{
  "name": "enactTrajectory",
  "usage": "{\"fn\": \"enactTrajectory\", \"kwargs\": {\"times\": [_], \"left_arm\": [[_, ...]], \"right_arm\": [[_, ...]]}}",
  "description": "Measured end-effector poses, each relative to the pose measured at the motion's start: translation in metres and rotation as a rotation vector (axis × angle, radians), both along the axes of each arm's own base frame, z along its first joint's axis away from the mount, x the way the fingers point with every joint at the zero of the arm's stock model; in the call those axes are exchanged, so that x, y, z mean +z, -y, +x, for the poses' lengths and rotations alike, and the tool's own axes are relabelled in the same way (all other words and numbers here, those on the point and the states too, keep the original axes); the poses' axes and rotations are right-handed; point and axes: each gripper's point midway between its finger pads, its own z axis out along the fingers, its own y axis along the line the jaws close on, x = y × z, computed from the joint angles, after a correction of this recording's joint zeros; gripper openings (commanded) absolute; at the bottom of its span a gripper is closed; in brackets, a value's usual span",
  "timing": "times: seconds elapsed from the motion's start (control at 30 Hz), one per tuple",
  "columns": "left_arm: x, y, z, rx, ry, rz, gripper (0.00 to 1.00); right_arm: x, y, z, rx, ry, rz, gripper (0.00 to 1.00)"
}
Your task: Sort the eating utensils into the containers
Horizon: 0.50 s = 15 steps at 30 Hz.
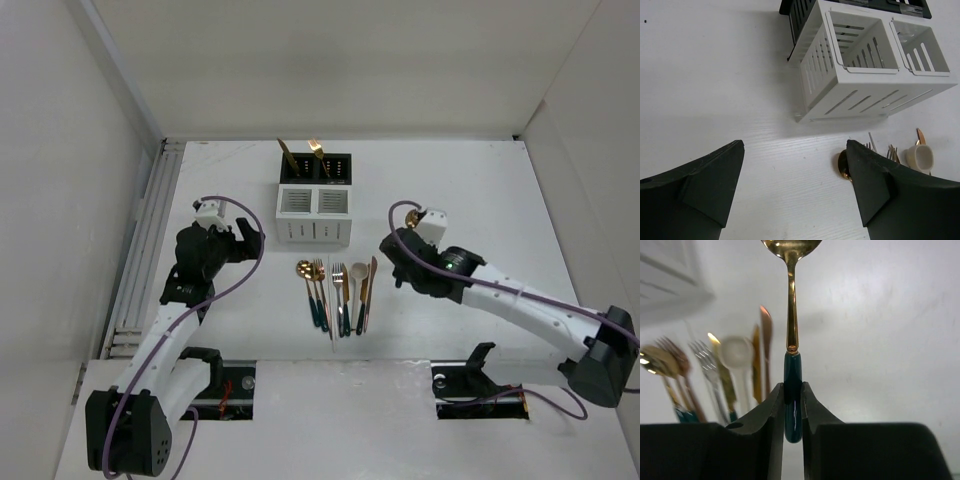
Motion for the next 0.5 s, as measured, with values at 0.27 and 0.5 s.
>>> {"fn": "enactTrajectory", "kwargs": {"times": [0.27,0.5], "left_arm": [[0.0,0.009,-0.004,-0.05,-0.01,-0.028,1.0],[0.002,0.018,-0.012,-0.103,-0.045,-0.114,1.0]], "right_arm": [[0.117,-0.034,0.072,0.219,0.518,-0.001,0.0],[0.146,-0.107,0.161,0.454,0.733,-0.017,0.0]]}}
